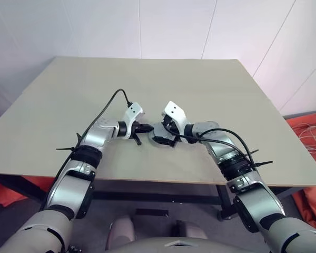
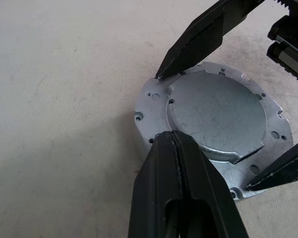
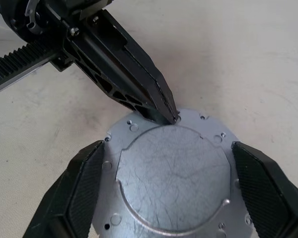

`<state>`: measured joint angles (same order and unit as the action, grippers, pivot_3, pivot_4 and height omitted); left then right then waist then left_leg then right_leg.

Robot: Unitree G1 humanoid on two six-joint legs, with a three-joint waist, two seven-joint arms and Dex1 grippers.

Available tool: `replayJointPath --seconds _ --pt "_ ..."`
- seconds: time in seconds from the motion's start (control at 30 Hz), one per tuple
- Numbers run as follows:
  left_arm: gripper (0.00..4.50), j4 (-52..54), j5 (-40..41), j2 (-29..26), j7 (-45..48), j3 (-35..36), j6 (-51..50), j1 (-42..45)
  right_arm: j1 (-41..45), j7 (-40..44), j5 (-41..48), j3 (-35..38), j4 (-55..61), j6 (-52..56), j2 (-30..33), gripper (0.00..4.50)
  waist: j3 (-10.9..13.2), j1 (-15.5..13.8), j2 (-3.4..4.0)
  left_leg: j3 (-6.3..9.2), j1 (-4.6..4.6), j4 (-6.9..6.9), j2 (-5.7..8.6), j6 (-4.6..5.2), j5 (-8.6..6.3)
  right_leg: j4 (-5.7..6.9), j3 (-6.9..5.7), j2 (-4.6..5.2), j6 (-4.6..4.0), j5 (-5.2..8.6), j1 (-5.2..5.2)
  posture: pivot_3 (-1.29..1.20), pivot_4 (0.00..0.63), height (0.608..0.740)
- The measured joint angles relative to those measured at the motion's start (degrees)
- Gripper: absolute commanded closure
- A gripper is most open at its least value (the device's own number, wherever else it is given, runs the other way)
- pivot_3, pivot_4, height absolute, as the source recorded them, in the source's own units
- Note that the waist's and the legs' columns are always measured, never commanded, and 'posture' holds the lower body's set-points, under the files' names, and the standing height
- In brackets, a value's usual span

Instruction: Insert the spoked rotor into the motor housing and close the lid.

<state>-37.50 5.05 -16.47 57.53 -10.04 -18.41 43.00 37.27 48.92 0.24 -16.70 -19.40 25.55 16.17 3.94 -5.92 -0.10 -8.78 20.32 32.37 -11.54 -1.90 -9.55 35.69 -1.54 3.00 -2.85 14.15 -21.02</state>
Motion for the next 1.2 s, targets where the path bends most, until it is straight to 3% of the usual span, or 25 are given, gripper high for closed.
replayJointPath --seconds 0.27,0.47,0.67,0.8,0.93,1.2 --pt "4.50 0.38 0.02 -0.01 0.51 -0.43 0.44 0.00 0.00 1.03 0.02 -0.03 2.68 2.13 0.36 0.01 0.00 -0.14 0.00 0.00 0.19 -0.05 0.13 0.00 0.00 -0.14 -0.06 0.16 0.00 0.00 -0.10 0.00 0.000 0.740" --pt "4.50 0.44 0.04 0.00 0.54 -0.47 0.54 0.00 0.03 4.08 1.26 0.72 9.03 5.48 5.32 0.01 0.00 -0.21 0.00 0.01 0.23 -0.06 0.14 0.00 0.00 -0.17 -0.08 0.17 0.01 0.00 -0.11 0.00 0.000 0.740" --pt "4.50 0.44 -0.01 -0.16 1.00 -0.75 1.55 -0.09 2.36 1.95 12.89 14.32 12.22 23.26 5.74 0.01 0.01 -0.72 0.01 0.00 0.23 -0.07 0.15 0.00 0.00 -0.18 -0.08 0.17 0.01 0.00 -0.12 0.00 0.000 0.740" --pt "4.50 0.55 0.01 -0.33 1.61 -0.89 1.95 -0.14 4.55 -3.96 20.23 25.16 11.94 46.20 4.19 0.01 0.00 -1.30 0.03 -0.01 0.21 -0.14 0.13 -0.07 0.04 -0.18 -0.08 0.16 0.00 0.00 -0.16 0.00 0.000 0.740" --pt "4.50 0.59 0.01 -0.39 1.68 -1.06 2.21 -0.17 8.46 -8.57 23.48 35.73 6.31 62.66 0.76 0.01 0.00 -1.45 0.08 -0.04 0.24 -0.14 0.14 -0.12 0.07 -0.16 -0.08 0.17 0.01 0.00 -0.21 0.00 0.000 0.740" --pt "4.50 0.64 0.03 -0.56 1.63 -1.15 2.38 -0.25 7.35 -18.86 27.15 43.88 -3.40 66.27 -2.83 0.01 0.00 -1.99 0.11 -0.05 0.28 -0.18 0.14 -0.17 0.09 -0.16 -0.10 0.19 0.01 0.00 -0.24 0.00 0.000 0.740"
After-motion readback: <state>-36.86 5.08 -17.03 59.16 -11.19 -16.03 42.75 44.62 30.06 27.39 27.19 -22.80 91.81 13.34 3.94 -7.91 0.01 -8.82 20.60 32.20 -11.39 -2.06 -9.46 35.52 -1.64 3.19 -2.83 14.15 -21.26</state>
